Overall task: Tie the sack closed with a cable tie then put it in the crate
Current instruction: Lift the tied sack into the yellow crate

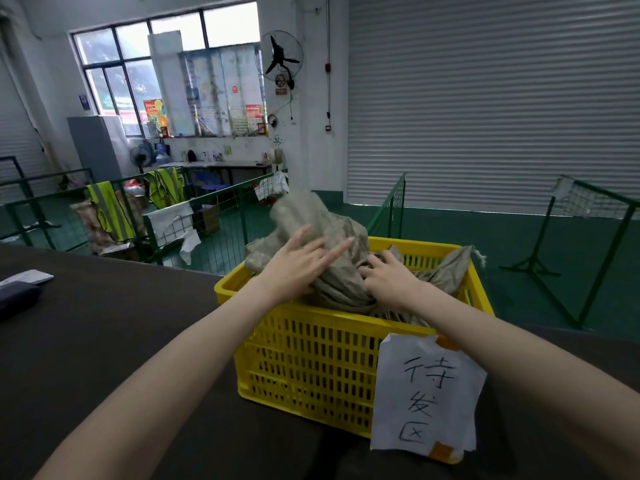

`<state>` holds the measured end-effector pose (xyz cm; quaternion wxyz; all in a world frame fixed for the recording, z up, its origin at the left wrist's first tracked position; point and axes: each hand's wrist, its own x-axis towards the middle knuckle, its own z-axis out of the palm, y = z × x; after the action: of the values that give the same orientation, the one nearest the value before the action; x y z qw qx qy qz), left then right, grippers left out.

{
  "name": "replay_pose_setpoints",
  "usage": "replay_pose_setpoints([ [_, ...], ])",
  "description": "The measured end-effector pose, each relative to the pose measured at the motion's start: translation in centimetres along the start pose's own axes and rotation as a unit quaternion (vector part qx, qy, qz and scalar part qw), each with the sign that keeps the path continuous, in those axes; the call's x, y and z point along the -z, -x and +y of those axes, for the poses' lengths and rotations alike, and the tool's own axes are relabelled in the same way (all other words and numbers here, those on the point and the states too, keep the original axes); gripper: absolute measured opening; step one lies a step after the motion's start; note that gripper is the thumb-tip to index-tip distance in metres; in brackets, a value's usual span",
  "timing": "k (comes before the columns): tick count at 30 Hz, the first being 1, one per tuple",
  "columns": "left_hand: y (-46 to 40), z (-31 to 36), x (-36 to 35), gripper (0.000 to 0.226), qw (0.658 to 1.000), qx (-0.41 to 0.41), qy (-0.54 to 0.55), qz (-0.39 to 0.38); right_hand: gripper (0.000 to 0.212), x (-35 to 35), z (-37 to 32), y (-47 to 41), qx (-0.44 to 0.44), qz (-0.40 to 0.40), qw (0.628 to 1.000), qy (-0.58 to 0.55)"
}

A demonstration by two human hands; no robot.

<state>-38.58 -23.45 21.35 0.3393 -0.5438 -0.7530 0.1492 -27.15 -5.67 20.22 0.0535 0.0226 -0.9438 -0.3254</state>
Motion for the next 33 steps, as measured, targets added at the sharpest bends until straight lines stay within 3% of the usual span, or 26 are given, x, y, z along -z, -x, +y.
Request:
replay_pose_setpoints([
  [3,-0.4,0.0,-0.4,0.095,0.987,0.054,0.099,-0.117,0.034,-0.6,0.0,1.1,-0.014,0.026,0.997,-0.07],
  [6,-0.1,0.1,-0.6,0.064,0.981,0.058,0.119,-0.141,0.049,-1.4,0.5,2.1,-0.038,0.016,0.976,-0.215],
  [8,-0.3,0.0,-0.5,0.063,0.977,0.052,0.15,-0.144,0.052,-1.4,0.8,2.4,-0.054,-0.02,0.945,-0.322],
  [12,-0.4,-0.5,0.5,0.065,0.945,0.073,0.267,-0.174,0.033,-1.0,1.5,2.7,-0.086,-0.038,0.887,-0.452],
  [14,-0.4,-0.7,0.5,0.085,0.924,0.116,0.306,-0.197,0.048,-1.0,1.9,3.0,-0.098,-0.044,0.832,-0.544],
  [16,-0.6,-0.6,0.4,0.082,0.933,0.105,0.271,-0.213,0.07,-0.9,2.0,3.3,-0.107,-0.065,0.787,-0.605],
  [17,-0.8,-0.6,0.4,0.075,0.942,0.097,0.237,-0.217,0.074,-0.9,2.0,3.2,-0.109,-0.08,0.797,-0.589],
  [19,-1.0,-0.5,0.8,0.074,0.948,0.089,0.202,-0.227,0.071,-0.9,1.6,2.8,-0.111,-0.103,0.853,-0.499],
  [21,-1.1,-0.6,1.0,0.074,0.944,0.071,0.22,-0.235,0.072,-1.0,1.1,2.5,-0.104,-0.096,0.873,-0.466],
  [24,-0.9,-0.7,1.3,0.058,0.932,0.069,0.277,-0.223,0.066,-1.3,1.3,2.7,-0.088,-0.081,0.857,-0.501],
  [28,-1.2,-0.2,1.7,0.084,0.915,0.081,0.313,-0.243,0.057,-1.1,2.0,2.9,-0.077,-0.074,0.795,-0.597],
  [32,-2.4,-0.8,1.1,0.068,0.87,0.075,0.362,-0.325,0.045,-0.8,2.3,1.8,-0.065,-0.127,0.813,-0.565],
  [33,-2.6,-0.8,0.8,0.067,0.851,0.081,0.387,-0.346,0.052,-0.9,2.4,1.6,-0.068,-0.136,0.812,-0.563],
])
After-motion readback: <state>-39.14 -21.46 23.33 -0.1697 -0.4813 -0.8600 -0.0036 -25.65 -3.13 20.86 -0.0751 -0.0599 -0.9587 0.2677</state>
